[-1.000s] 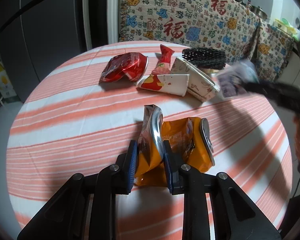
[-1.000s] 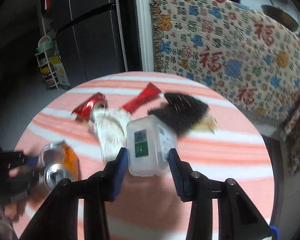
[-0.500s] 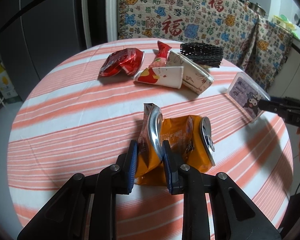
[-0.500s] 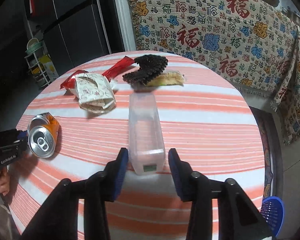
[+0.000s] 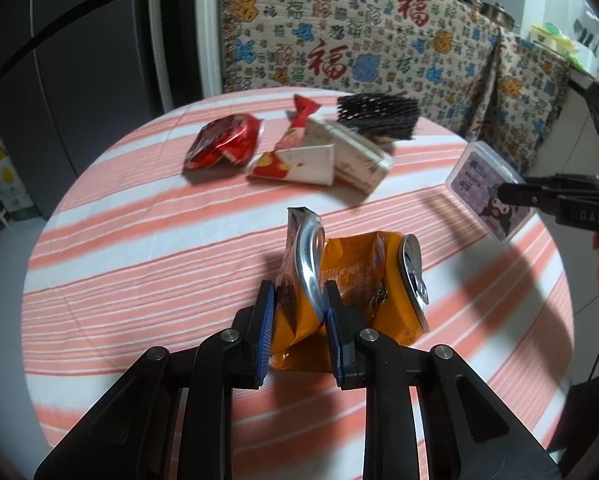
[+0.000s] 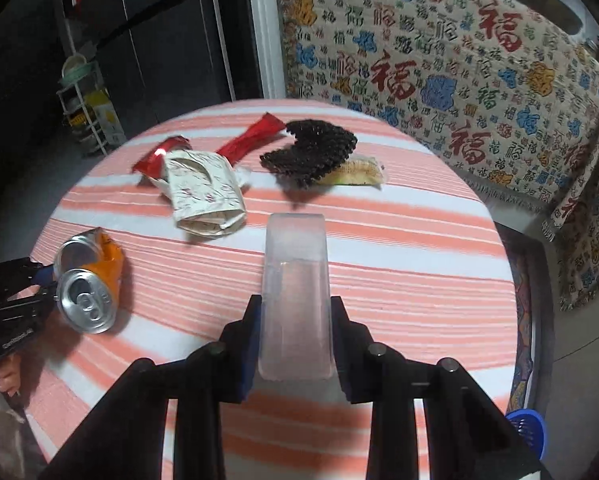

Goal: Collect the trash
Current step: 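Carry both items over the blue wastebasket and open both grippers to drop them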

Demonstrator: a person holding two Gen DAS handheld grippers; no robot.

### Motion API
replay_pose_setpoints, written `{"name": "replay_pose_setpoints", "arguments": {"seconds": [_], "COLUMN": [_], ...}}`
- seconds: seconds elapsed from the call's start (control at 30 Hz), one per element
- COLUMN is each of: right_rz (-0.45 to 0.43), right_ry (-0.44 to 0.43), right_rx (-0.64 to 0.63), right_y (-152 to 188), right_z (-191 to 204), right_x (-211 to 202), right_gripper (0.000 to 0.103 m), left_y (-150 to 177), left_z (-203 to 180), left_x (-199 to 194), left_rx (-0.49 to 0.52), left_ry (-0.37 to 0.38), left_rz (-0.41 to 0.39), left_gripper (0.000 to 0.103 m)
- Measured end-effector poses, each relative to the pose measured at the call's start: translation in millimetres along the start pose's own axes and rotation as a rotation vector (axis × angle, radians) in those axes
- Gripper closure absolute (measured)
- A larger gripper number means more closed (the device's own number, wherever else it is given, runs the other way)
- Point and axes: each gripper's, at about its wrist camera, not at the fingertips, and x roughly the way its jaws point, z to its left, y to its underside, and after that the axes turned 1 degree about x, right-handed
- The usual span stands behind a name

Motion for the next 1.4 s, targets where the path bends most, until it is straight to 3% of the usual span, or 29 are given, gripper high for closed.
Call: {"name": "replay_pose_setpoints", "arguments": {"seconds": [0.33, 0.6, 1.07, 1.4], "right_rz": [-0.032, -0.06, -0.087, -0.079], "right_ry": [-0.019, 0.022, 0.231, 0.331], "right_rx": [0.064, 0.13, 0.351, 0.495], "right_y": [31.4, 62.0, 153.0, 221.9], "right_z": [-25.5, -67.4, -207.2, -293.4], "right_x": [-40.4, -75.5, -159.4, -191.1], "right_gripper": [0.071, 0.071, 0.071, 0.071], "left_y": [-14.4, -20.7, -35.8, -28.4], "left_z": [-61.8, -129.4, -293.7, -408.9], "left_x": [-5.9, -8.2, -12.7, 9.2], "left_rx": [0.067, 0.135, 0.276, 0.393], "left_ry": [0.085, 0.164, 0.387, 0.475], "left_rz": [-0.02, -0.019, -0.016, 0.016], "left_gripper": [0.08, 0.08, 0.08, 0.08]}}
